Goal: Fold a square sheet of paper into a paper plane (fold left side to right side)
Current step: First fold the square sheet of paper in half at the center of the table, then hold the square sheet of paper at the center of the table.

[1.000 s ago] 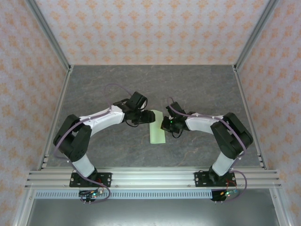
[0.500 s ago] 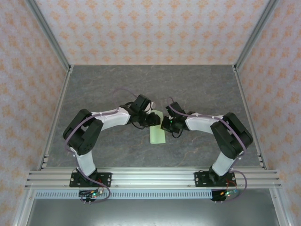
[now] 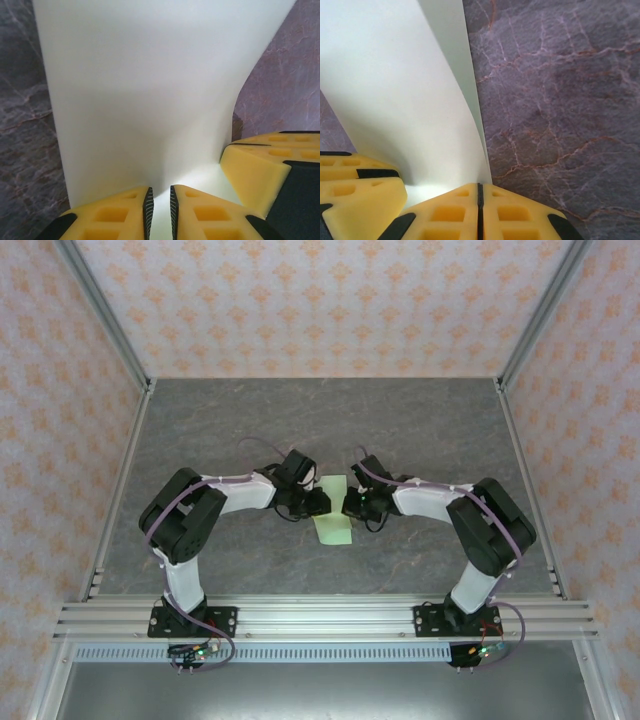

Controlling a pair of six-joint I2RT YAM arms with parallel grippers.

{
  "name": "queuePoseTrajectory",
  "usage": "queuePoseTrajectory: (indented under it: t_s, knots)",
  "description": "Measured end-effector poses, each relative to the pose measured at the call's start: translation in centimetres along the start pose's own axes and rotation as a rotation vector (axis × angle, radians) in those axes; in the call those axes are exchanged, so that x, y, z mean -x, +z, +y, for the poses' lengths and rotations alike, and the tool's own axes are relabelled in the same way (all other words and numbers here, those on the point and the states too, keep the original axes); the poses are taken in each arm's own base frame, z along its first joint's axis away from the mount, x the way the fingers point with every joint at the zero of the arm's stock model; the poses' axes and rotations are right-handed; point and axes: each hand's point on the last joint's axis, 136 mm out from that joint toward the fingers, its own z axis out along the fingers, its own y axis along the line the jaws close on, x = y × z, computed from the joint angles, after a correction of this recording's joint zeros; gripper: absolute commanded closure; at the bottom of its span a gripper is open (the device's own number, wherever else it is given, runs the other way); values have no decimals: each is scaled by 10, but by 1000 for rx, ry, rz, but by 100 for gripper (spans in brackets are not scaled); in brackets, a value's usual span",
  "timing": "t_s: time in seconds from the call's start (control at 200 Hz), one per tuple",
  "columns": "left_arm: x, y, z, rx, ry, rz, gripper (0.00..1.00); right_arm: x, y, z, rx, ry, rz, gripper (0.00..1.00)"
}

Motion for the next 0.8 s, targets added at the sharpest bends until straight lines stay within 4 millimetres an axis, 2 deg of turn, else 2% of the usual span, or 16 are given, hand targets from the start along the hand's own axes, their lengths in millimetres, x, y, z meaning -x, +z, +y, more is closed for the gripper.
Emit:
queuePoseTrajectory:
  t_s: [0.22,0.395,0.495,0.6,0.801]
  knots:
    - [1,-3,4,-28,4,-6,77,0,0,-1,-6,-9,5,91]
    - [4,-16,18,-7,-13,-24,78,0,0,0,-7,-12,6,91]
    - [9,-24,23,2,-24,-40,82,0,0,0,-7,-15,6,91]
    - [13,-31,17,-19,-13,-57,86,0,0,0,-7,-15,6,91]
    - [24,-36,-1,-73,7,-73,85,0,0,0,-7,-15,6,91]
